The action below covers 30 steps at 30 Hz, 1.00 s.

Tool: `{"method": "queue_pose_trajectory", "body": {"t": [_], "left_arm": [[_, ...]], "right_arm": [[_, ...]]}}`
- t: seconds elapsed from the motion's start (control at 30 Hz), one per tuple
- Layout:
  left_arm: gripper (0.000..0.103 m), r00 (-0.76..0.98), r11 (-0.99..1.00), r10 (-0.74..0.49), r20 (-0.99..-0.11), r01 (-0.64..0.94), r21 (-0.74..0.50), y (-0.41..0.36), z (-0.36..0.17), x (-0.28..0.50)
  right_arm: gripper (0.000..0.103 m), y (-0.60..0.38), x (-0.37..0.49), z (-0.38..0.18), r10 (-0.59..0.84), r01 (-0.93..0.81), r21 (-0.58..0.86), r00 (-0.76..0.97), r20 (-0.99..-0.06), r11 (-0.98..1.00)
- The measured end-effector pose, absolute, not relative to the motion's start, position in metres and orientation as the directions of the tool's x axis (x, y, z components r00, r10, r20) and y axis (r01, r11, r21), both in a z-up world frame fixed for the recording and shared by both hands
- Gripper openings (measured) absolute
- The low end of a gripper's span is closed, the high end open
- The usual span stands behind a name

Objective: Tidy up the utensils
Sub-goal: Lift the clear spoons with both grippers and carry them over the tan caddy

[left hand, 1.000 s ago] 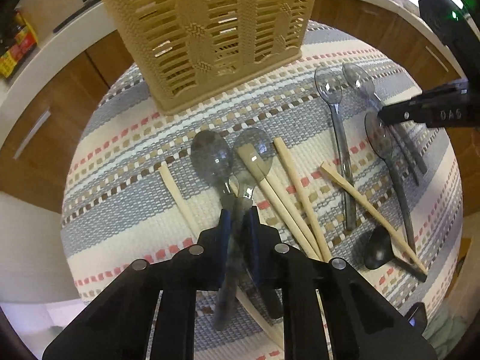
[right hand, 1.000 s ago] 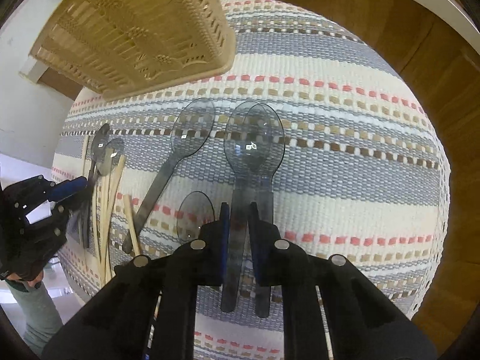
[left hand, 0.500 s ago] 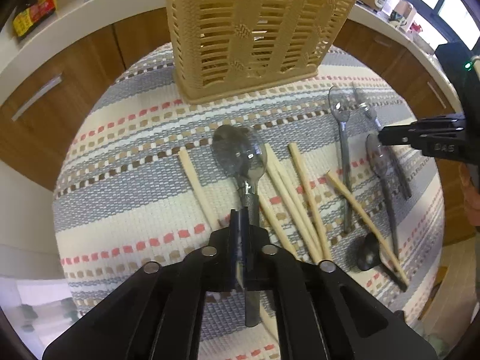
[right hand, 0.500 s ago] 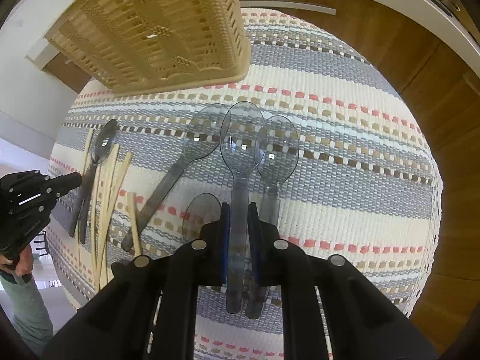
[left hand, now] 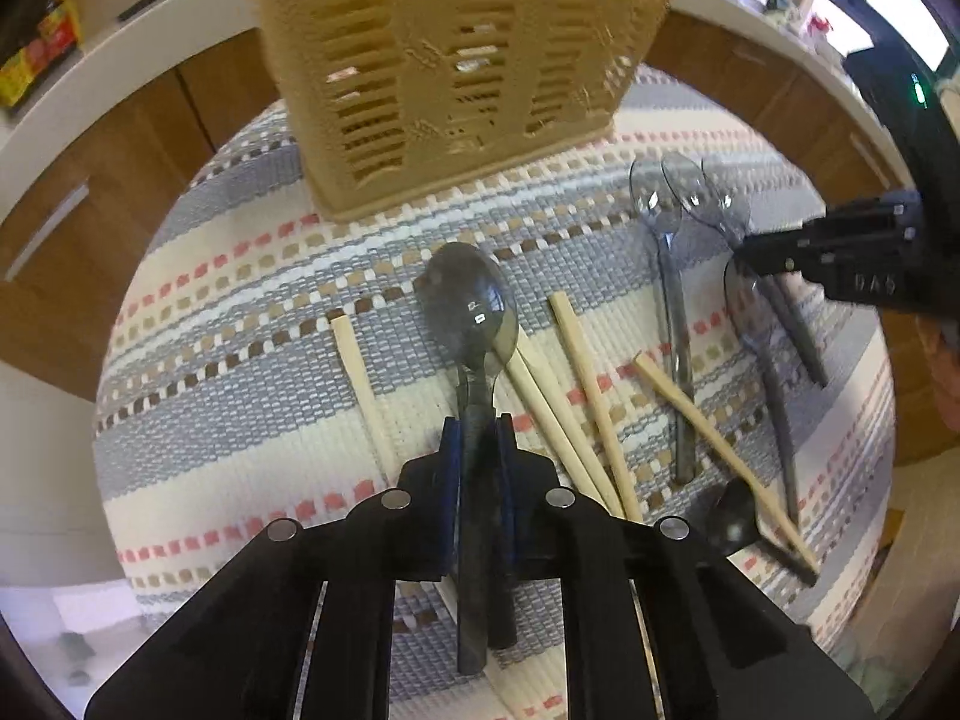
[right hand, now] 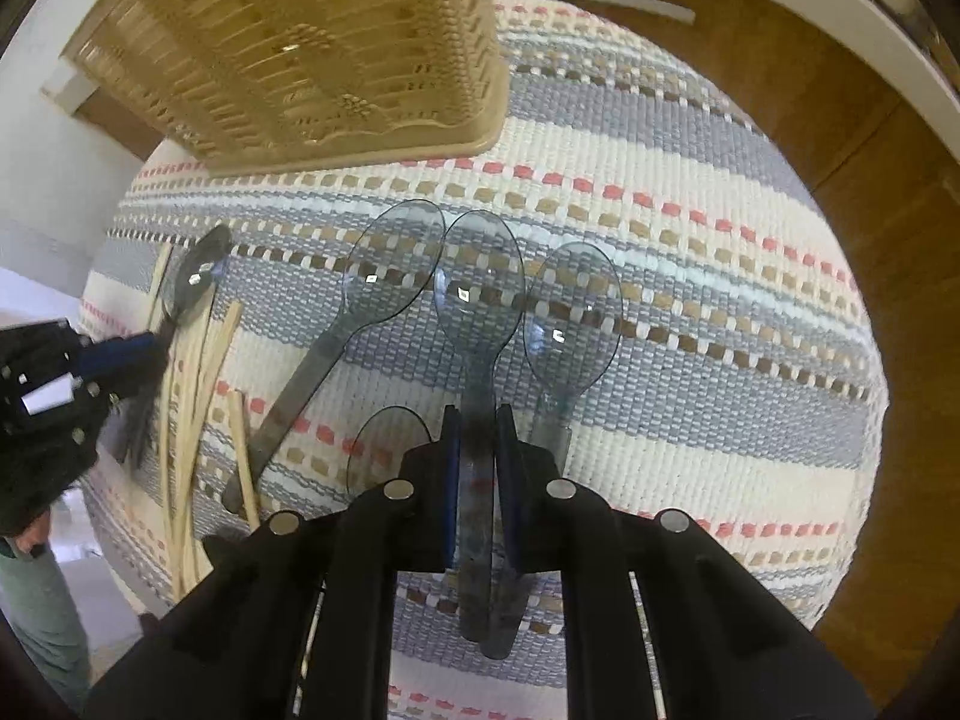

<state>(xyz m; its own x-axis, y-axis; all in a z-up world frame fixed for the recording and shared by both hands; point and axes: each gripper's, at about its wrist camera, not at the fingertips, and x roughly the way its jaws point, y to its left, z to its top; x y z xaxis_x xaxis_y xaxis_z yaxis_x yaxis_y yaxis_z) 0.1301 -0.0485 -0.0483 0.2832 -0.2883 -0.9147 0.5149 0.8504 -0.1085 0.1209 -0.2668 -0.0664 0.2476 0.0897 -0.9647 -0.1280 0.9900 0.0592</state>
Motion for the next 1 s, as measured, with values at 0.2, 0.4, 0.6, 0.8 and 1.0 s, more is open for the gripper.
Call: {"method": "queue_pose_trajectory", "body": {"t": [0.2, 0.4, 0.6, 0.8, 1.0], "left_arm": [[0.009, 0.362, 0.836, -0.44, -0.822, 0.499, -0.228, -0.024, -0.008, 0.118], [0.009, 0.361, 0.818, -0.464, -0.809, 0.525, -0.235, -0.026, 0.016, 0.112], [0.01, 0.292, 0.843, -0.442, -0.848, 0.459, -0.282, -0.017, -0.025, 0.13], [0.01, 0.254, 0.841, -0.464, -0.848, 0.428, -0.332, -0.005, -0.049, 0.132], [0.01, 0.235, 0.834, -0.479, -0.846, 0.423, -0.355, 0.005, -0.053, 0.13]], "right_arm": [[0.009, -0.265, 0.096, -0.018, 0.163, -0.194, 0.087, 0.421, -0.892, 0.977], [0.009, -0.264, 0.088, 0.023, 0.237, -0.24, 0.127, 0.512, -0.826, 0.962], [0.009, -0.262, 0.089, -0.007, 0.257, -0.237, 0.161, 0.458, -0.851, 0.958], [0.01, -0.258, 0.088, -0.028, 0.269, -0.229, 0.184, 0.423, -0.866, 0.956], [0.01, -0.261, 0.086, -0.035, 0.278, -0.212, 0.205, 0.416, -0.865, 0.955]]}}
